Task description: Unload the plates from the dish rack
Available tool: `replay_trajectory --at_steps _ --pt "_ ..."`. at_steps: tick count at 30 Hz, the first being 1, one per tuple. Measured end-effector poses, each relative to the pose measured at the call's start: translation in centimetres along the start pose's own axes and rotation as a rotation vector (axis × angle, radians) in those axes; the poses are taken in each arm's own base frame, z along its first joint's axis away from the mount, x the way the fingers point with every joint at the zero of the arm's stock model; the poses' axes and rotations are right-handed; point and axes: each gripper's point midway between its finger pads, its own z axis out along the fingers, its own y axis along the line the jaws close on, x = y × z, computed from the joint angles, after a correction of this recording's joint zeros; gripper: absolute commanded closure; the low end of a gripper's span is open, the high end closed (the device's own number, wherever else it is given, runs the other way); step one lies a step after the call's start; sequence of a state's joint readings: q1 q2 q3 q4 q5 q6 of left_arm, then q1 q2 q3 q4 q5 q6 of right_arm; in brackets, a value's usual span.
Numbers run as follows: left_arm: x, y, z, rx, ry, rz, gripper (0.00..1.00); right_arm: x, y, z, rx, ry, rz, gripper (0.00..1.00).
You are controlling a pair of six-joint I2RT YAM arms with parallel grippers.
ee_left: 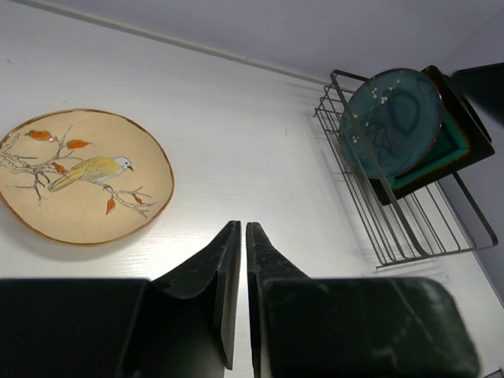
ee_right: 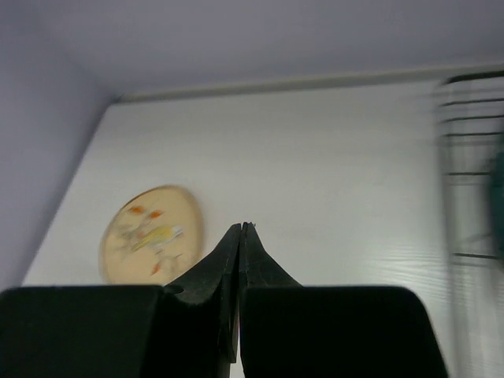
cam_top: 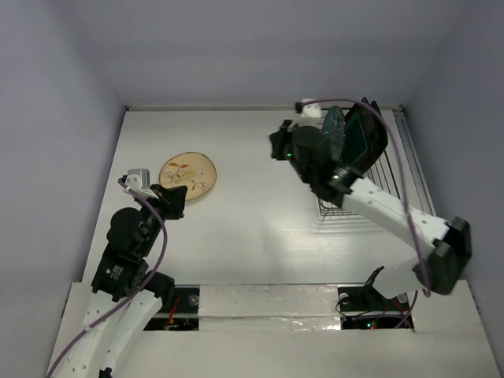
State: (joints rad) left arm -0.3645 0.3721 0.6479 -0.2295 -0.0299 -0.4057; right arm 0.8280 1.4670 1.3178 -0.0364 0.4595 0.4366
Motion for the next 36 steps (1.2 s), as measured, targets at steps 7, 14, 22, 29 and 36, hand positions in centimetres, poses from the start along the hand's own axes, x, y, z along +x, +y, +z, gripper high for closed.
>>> replay_trajectory --at_steps 7,14,22,29,36 --pt "0.5 0.2 0.4 -0.007 0.024 0.003 0.80 -6.9 -15.8 -5.9 0.421 -0.108 -0.085 0.38" --pt "0.5 0.1 0.4 -0.003 0.024 0.002 0.77 -4.2 -22.6 -5.7 0.609 0.036 -0.214 0.37" --pt "0.2 0.0 0.1 0.002 0.011 0.001 0.76 -1.3 -27.9 -1.0 0.695 0.184 -0.222 0.49" --pt "-0.5 -0.3 -0.5 0.019 -0.022 -0.001 0.75 -0.7 -28.7 2.1 0.699 0.238 -0.250 0.66" --pt "-0.5 -0.4 -0.6 0.023 -0.022 -0.001 0.75 -1.8 -29.2 2.8 0.743 0.244 -0.287 0.61"
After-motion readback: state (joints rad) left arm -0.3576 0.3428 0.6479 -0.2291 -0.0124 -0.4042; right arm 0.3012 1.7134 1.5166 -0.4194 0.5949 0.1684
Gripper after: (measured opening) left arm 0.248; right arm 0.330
